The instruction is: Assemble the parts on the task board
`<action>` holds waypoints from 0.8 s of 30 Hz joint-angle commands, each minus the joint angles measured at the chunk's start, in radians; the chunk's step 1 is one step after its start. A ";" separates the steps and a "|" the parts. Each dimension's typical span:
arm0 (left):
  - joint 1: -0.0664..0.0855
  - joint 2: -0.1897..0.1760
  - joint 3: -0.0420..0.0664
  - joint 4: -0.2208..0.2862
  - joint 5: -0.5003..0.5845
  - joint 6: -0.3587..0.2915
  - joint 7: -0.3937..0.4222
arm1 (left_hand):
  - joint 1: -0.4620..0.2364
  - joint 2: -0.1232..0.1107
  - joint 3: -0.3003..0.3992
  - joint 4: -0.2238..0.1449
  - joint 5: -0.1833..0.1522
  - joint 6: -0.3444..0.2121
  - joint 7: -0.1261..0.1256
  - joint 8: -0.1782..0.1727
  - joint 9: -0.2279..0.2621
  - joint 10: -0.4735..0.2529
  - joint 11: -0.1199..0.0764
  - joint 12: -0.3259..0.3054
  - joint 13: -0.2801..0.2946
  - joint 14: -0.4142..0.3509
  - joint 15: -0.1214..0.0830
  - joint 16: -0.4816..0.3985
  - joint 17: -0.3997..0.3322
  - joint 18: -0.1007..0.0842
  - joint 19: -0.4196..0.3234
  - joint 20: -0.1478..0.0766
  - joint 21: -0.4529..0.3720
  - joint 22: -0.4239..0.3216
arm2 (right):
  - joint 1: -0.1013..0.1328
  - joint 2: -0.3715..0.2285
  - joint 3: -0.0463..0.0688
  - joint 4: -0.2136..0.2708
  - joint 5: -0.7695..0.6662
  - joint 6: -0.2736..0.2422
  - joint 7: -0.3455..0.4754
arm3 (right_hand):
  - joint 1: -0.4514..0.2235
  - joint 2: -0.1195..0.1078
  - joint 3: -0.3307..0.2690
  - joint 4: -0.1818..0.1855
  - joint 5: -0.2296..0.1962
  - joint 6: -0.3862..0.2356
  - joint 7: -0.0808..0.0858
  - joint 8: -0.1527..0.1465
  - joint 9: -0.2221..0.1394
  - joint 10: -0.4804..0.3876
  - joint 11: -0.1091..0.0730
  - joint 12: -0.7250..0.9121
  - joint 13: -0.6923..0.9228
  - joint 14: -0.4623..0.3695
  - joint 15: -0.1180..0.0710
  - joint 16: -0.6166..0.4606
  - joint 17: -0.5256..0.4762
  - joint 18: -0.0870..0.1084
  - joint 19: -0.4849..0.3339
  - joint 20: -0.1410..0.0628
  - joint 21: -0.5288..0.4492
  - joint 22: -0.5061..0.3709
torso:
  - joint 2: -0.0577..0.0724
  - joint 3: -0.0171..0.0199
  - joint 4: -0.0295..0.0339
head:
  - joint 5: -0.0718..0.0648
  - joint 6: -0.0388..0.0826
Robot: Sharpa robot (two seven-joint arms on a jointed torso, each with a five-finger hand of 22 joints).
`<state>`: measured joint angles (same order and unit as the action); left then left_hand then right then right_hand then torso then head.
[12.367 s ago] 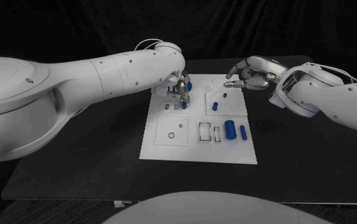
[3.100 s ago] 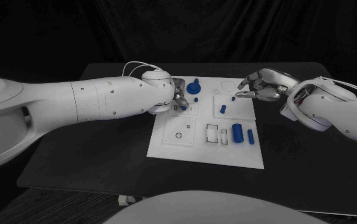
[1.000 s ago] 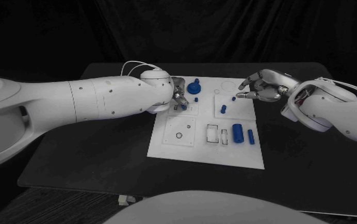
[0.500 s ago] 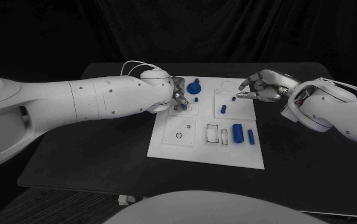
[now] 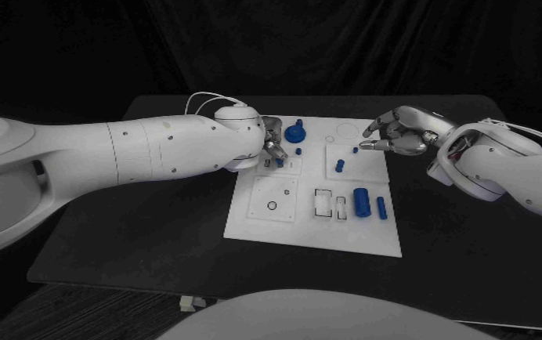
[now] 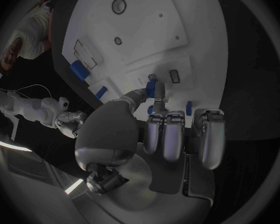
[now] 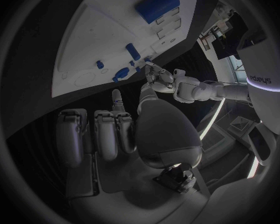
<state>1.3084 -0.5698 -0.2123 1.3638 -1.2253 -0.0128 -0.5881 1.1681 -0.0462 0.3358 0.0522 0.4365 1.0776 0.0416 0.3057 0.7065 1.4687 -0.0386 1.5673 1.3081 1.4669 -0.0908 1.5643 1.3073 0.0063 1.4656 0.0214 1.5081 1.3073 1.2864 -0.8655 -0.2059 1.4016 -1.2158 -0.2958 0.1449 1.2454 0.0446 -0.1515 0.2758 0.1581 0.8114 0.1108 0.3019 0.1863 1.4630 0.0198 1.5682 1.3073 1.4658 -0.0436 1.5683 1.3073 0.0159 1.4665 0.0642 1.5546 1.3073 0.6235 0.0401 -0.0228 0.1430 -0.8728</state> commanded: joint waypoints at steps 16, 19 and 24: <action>-0.005 0.009 0.001 -0.008 0.001 0.012 0.014 | 0.010 0.001 0.158 -0.155 0.003 -0.001 -0.006 -0.003 0.002 0.102 -0.004 0.004 0.263 0.104 -0.005 0.007 0.263 0.017 0.054 -0.004 -0.003 0.184 | -0.004 -0.001 0.001 0.001 -0.001 0.003 -0.012 | 0.012 -0.002 -0.003 -0.005 0.007 0.003 0.005 0.003 -0.002 0.108 0.007 0.003 0.263 0.105 0.007 0.003 0.263 -0.009 0.092 0.008 -0.005 0.255 | 0.000 0.0000 -0.0002 | 0.002 0.000; -0.005 0.009 0.001 -0.007 0.001 0.014 0.014 | 0.010 0.001 0.158 -0.155 0.003 -0.001 -0.006 -0.003 0.002 0.102 -0.004 0.004 0.263 0.104 -0.005 0.007 0.263 0.017 0.054 -0.004 -0.003 0.184 | -0.004 -0.001 0.001 0.001 -0.001 0.003 -0.012 | 0.012 -0.002 -0.004 -0.005 0.007 0.003 0.005 0.003 -0.002 0.108 0.007 0.003 0.263 0.105 0.007 0.003 0.263 -0.009 0.091 0.009 -0.005 0.255 | 0.000 0.0000 0.0005 | 0.001 0.000; -0.006 0.006 0.001 -0.003 0.001 0.015 0.012 | 0.010 0.001 0.158 -0.155 0.003 -0.001 -0.006 -0.003 0.002 0.102 -0.004 0.004 0.263 0.104 -0.005 0.007 0.263 0.017 0.054 -0.004 -0.003 0.184 | -0.004 -0.001 0.001 0.000 -0.001 0.005 -0.012 | 0.012 -0.001 -0.004 -0.005 0.007 0.003 0.005 0.003 -0.002 0.108 0.007 0.003 0.263 0.105 0.007 0.003 0.263 -0.009 0.091 0.009 -0.006 0.255 | 0.000 0.0002 -0.0001 | 0.003 0.000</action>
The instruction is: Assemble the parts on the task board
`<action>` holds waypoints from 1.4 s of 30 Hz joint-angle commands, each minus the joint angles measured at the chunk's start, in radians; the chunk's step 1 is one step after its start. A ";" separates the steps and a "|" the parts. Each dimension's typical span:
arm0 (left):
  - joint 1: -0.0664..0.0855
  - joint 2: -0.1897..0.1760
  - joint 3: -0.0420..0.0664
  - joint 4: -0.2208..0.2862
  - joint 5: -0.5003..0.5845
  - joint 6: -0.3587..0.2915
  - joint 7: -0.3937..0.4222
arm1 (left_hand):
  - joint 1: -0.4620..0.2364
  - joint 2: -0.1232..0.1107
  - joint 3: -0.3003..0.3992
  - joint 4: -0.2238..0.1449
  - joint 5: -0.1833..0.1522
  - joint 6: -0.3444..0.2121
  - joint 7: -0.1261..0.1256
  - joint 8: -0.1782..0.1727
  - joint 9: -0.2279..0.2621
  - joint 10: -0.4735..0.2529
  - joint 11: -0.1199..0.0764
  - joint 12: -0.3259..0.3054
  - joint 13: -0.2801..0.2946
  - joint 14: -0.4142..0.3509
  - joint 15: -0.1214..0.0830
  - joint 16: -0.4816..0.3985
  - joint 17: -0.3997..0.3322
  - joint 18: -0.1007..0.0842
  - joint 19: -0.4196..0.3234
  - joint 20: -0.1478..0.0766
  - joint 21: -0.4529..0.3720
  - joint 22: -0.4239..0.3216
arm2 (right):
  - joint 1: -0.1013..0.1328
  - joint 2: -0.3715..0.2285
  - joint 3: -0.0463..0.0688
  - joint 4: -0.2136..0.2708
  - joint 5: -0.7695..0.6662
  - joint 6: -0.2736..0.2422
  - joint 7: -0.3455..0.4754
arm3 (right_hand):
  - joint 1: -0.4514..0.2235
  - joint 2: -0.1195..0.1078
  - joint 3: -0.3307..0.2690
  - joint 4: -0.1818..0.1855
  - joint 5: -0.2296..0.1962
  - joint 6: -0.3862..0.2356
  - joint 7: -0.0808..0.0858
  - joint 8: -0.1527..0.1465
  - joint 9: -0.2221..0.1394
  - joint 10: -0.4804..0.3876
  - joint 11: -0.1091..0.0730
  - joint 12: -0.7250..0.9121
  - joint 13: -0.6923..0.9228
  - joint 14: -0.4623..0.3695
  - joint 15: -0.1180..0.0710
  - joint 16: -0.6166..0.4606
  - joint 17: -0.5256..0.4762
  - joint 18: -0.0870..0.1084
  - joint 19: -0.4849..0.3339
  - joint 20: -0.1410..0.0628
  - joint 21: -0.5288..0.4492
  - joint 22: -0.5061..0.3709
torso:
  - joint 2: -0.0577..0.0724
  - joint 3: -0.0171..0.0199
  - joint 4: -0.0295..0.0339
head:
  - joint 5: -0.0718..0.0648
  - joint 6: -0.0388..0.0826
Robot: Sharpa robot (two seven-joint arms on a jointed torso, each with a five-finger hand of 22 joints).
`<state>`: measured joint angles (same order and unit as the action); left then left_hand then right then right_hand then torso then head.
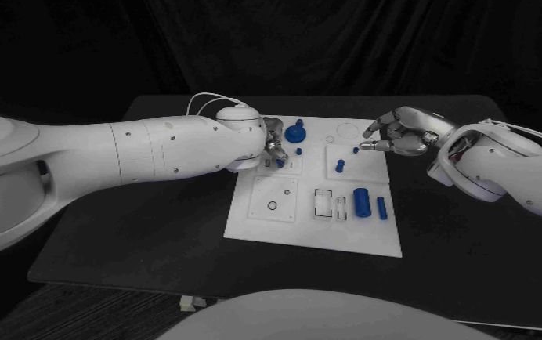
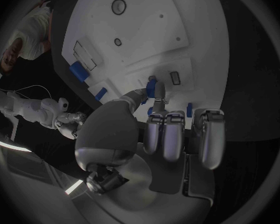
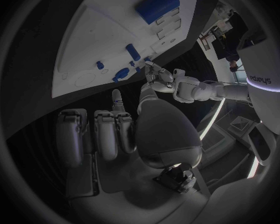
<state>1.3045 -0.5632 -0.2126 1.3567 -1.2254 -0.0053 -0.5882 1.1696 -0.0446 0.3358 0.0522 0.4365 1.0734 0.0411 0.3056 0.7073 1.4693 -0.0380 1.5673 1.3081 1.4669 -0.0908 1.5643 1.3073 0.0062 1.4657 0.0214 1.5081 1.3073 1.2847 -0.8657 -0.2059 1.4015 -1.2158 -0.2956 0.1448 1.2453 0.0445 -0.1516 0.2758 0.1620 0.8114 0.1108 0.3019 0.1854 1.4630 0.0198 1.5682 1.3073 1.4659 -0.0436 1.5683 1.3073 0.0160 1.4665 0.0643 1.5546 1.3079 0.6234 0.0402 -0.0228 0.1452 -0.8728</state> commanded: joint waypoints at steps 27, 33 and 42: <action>-0.004 -0.006 0.001 0.005 0.001 0.010 0.010 | 0.008 -0.001 0.158 -0.153 0.003 0.002 -0.005 -0.004 0.002 0.101 -0.005 0.004 0.263 0.104 -0.005 0.007 0.263 0.017 0.053 -0.004 -0.005 0.183 | -0.004 0.001 0.001 -0.003 -0.001 0.012 -0.017 | 0.014 -0.001 -0.005 -0.005 0.004 0.003 0.006 0.003 -0.001 0.108 0.008 0.003 0.263 0.105 0.007 0.003 0.263 -0.009 0.091 0.009 -0.006 0.254 | 0.000 0.0000 -0.0001 | 0.001 0.000; -0.004 -0.004 0.001 0.004 0.001 0.014 0.010 | 0.008 -0.001 0.158 -0.152 0.002 0.002 -0.005 -0.004 0.002 0.101 -0.005 0.004 0.263 0.104 -0.005 0.007 0.263 0.017 0.053 -0.004 -0.005 0.183 | -0.004 0.001 0.001 -0.003 -0.001 0.014 -0.019 | 0.014 0.000 -0.005 -0.005 0.004 0.003 0.006 0.003 -0.001 0.108 0.008 0.003 0.263 0.105 0.007 0.003 0.263 -0.009 0.091 0.009 -0.006 0.254 | 0.000 0.0000 -0.0001 | 0.002 0.000; -0.005 -0.002 0.001 0.000 0.001 0.025 0.010 | -0.010 -0.006 0.140 -0.129 -0.054 0.000 -0.011 -0.009 0.008 0.101 -0.009 0.004 0.263 0.104 -0.007 0.007 0.263 0.018 0.052 -0.005 -0.009 0.180 | -0.004 0.000 0.001 -0.003 -0.001 0.015 -0.020 | 0.014 0.000 -0.005 -0.005 0.004 0.003 0.006 0.003 -0.002 0.108 0.008 0.003 0.263 0.105 0.007 0.003 0.263 -0.009 0.091 0.009 -0.007 0.254 | 0.000 -0.0001 -0.0003 | 0.001 0.000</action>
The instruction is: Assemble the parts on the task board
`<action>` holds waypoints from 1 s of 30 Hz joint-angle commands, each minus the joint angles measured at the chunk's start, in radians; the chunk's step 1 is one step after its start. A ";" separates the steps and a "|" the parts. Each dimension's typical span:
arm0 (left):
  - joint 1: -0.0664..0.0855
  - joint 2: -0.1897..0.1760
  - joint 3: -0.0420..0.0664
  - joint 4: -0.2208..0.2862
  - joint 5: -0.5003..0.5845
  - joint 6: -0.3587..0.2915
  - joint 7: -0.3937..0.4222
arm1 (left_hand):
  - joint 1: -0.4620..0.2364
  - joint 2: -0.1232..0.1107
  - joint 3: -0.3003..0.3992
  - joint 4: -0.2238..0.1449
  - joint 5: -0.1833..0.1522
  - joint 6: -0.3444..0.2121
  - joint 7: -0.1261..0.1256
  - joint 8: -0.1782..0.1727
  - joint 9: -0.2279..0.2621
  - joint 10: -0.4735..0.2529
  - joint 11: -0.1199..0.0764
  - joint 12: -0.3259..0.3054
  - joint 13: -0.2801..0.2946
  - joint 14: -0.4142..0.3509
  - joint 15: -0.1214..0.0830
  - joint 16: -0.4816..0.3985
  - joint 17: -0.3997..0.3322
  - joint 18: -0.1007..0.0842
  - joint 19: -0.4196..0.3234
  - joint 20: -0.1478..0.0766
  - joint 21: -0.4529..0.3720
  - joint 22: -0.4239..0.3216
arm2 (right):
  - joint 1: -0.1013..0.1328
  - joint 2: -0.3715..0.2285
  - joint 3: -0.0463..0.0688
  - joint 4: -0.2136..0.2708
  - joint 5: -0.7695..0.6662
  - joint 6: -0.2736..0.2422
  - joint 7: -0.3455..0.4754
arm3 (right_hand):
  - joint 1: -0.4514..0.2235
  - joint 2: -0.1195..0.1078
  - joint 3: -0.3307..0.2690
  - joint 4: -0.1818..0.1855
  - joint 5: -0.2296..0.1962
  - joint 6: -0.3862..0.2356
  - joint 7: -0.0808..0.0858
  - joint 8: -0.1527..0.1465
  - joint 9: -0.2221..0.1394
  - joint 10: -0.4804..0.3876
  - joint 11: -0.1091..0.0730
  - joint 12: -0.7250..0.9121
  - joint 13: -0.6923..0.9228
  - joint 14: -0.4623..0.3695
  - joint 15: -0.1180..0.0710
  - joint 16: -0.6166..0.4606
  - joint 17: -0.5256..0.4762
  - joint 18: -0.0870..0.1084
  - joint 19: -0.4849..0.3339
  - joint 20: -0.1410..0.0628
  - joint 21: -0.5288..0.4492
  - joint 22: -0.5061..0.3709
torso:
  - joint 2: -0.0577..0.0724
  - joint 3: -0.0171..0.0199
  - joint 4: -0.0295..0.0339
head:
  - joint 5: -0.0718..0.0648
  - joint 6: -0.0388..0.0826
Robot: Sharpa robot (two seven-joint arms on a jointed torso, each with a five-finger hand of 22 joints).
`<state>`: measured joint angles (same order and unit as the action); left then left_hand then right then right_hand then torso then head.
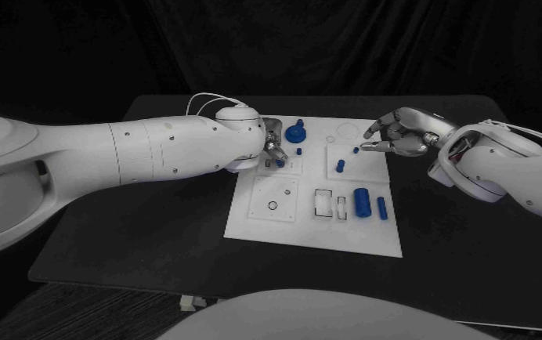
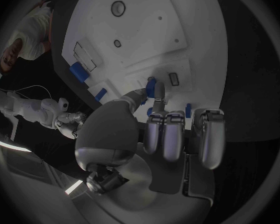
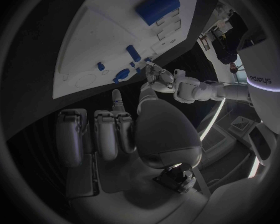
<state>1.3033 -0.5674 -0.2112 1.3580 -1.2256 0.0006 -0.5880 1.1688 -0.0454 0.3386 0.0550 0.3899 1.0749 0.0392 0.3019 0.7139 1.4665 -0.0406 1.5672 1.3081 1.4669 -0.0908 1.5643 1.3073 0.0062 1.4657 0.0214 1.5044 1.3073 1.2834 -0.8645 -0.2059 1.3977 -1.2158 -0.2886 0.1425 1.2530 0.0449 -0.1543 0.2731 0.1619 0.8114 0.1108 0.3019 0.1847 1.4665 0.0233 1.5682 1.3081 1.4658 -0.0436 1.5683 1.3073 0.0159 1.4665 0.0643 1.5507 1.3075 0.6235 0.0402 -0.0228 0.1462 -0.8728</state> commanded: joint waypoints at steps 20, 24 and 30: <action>-0.008 0.007 -0.001 -0.006 0.002 0.039 0.008 | -0.045 -0.005 0.105 -0.081 -0.071 0.004 -0.019 -0.016 0.003 0.104 -0.013 0.004 0.263 0.104 -0.013 0.007 0.264 0.022 0.045 -0.011 -0.019 0.168 | -0.003 -0.003 0.001 0.002 -0.001 0.008 -0.017 | 0.009 -0.001 -0.003 -0.003 0.005 0.002 0.006 0.003 -0.001 0.104 0.004 0.003 0.263 0.105 0.007 0.003 0.263 -0.009 0.091 0.009 -0.002 0.255 | 0.000 0.0000 -0.0002 | -0.001 0.000; -0.009 0.007 -0.001 -0.007 0.002 0.037 0.008 | -0.045 -0.005 0.104 -0.079 -0.073 0.004 -0.019 -0.016 0.003 0.104 -0.014 0.004 0.263 0.104 -0.013 0.007 0.264 0.022 0.045 -0.011 -0.019 0.168 | -0.003 -0.003 0.001 0.002 -0.001 0.008 -0.017 | 0.010 0.000 -0.003 -0.004 0.006 0.002 0.006 0.003 -0.001 0.104 0.004 0.003 0.263 0.105 0.008 0.003 0.263 -0.009 0.090 0.009 -0.003 0.254 | 0.000 0.0002 0.0001 | -0.002 0.000; -0.010 0.008 -0.001 -0.008 0.002 0.037 0.006 | -0.044 -0.003 0.103 -0.077 -0.073 0.010 -0.021 -0.014 0.005 0.104 -0.015 0.004 0.263 0.104 -0.014 0.007 0.264 0.022 0.045 -0.012 -0.019 0.168 | -0.004 -0.003 0.001 0.002 -0.001 0.008 -0.017 | 0.010 0.000 -0.003 -0.004 0.006 0.002 0.006 0.003 -0.001 0.104 0.004 0.003 0.263 0.105 0.008 0.003 0.263 -0.009 0.090 0.009 -0.003 0.254 | 0.000 0.0000 -0.0002 | -0.001 0.000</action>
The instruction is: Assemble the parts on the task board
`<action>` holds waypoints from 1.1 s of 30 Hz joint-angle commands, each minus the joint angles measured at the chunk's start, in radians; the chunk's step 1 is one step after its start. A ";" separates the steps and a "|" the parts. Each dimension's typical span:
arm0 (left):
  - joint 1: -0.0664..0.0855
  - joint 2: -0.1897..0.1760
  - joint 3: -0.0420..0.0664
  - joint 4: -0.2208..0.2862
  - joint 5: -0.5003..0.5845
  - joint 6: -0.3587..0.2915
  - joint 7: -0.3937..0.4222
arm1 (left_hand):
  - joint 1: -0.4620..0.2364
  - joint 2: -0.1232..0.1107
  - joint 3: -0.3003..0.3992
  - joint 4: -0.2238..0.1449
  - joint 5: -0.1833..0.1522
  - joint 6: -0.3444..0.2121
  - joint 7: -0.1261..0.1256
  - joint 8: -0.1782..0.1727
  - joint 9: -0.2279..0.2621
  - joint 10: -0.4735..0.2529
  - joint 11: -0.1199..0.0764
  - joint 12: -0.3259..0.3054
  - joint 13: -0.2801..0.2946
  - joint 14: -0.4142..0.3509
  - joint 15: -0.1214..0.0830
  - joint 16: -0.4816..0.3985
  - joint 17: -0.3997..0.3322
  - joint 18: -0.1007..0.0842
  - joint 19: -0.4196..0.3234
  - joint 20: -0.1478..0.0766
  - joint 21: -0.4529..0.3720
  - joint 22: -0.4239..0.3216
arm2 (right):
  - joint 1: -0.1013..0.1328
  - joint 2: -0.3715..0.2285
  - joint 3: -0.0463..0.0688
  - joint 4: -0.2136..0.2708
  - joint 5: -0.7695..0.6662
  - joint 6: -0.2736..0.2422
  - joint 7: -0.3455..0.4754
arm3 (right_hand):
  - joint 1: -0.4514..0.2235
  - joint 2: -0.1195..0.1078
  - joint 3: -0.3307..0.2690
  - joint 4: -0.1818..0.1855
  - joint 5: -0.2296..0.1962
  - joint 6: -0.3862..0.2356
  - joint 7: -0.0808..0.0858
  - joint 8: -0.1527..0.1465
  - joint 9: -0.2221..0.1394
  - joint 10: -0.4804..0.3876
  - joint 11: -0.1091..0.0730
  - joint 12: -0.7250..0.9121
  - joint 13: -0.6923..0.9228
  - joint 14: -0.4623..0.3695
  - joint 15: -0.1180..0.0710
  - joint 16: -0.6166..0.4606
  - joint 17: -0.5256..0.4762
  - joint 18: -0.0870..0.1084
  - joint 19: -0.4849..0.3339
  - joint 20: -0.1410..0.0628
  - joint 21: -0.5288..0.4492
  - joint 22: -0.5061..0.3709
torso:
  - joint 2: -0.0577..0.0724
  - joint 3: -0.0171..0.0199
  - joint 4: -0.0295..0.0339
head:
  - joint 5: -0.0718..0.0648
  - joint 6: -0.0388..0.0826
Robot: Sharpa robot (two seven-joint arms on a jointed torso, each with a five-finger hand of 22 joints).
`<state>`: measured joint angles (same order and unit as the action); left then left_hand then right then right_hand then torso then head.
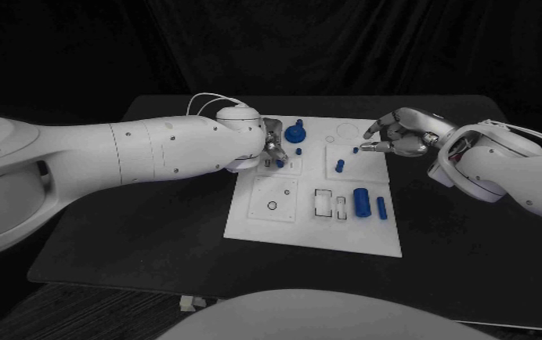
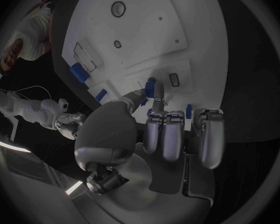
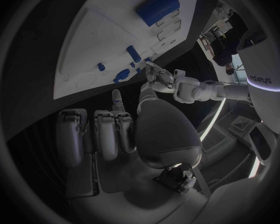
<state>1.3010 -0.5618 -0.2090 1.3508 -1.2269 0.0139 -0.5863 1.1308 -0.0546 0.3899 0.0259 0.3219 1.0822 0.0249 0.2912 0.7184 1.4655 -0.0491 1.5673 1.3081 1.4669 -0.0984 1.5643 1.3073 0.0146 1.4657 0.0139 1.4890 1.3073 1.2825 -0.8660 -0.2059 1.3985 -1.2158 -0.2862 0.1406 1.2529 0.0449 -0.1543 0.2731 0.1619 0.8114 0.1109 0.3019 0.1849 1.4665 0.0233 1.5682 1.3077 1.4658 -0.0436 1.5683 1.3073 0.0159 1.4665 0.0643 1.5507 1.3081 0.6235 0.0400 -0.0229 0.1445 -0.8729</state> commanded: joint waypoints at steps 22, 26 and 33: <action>-0.010 0.005 -0.003 -0.009 0.003 0.035 -0.004 | -0.101 0.009 -0.097 0.121 -0.210 0.008 0.002 -0.044 -0.014 0.105 0.000 0.004 0.263 0.104 -0.003 0.007 0.263 0.017 0.039 -0.003 -0.024 0.156 | -0.005 -0.002 0.001 0.000 -0.001 0.010 -0.014 | 0.012 0.000 -0.002 -0.004 0.008 0.002 0.006 0.003 -0.002 0.104 0.004 0.003 0.263 0.105 0.008 0.003 0.263 -0.009 0.091 0.009 -0.003 0.253 | 0.000 0.0003 0.0002 | 0.001 0.000; -0.010 0.005 -0.003 -0.010 0.003 0.037 -0.006 | -0.103 0.009 -0.104 0.128 -0.212 0.005 0.004 -0.048 -0.015 0.105 0.001 0.004 0.263 0.104 -0.002 0.007 0.263 0.018 0.038 -0.002 -0.026 0.154 | -0.005 -0.002 0.001 0.000 -0.001 0.011 -0.014 | 0.012 0.000 -0.002 -0.004 0.008 0.002 0.006 0.003 -0.002 0.104 0.004 0.003 0.263 0.105 0.008 0.003 0.263 -0.009 0.091 0.009 -0.003 0.253 | 0.000 0.0002 0.0000 | 0.002 0.000; -0.011 0.005 -0.003 -0.013 0.003 0.037 -0.009 | -0.098 0.010 -0.106 0.129 -0.214 0.002 0.004 -0.050 -0.015 0.105 0.002 0.004 0.263 0.104 -0.002 0.007 0.263 0.018 0.037 -0.002 -0.028 0.153 | -0.005 -0.002 0.001 0.000 -0.001 0.012 -0.014 | 0.015 0.001 -0.003 -0.005 0.010 0.003 0.006 0.003 -0.002 0.104 0.005 0.003 0.263 0.105 0.008 0.003 0.263 -0.009 0.090 0.009 -0.003 0.253 | 0.000 0.0002 -0.0002 | 0.002 0.000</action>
<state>1.2944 -0.5572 -0.2106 1.3394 -1.2274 0.0326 -0.5908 1.0391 -0.0441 0.2846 0.1479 0.1112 1.0876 0.0237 0.2458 0.7043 1.4646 -0.0499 1.5673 1.3081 1.4633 -0.1018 1.5643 1.3073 0.0142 1.4657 0.0140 1.4659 1.3073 1.2800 -0.8667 -0.2059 1.3978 -1.2158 -0.2822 0.1403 1.2533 0.0452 -0.1543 0.2731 0.1664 0.8114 0.1109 0.3019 0.1844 1.4665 0.0233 1.5682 1.3075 1.4658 -0.0436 1.5683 1.3073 0.0159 1.4665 0.0643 1.5507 1.3077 0.6234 0.0401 -0.0229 0.1467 -0.8726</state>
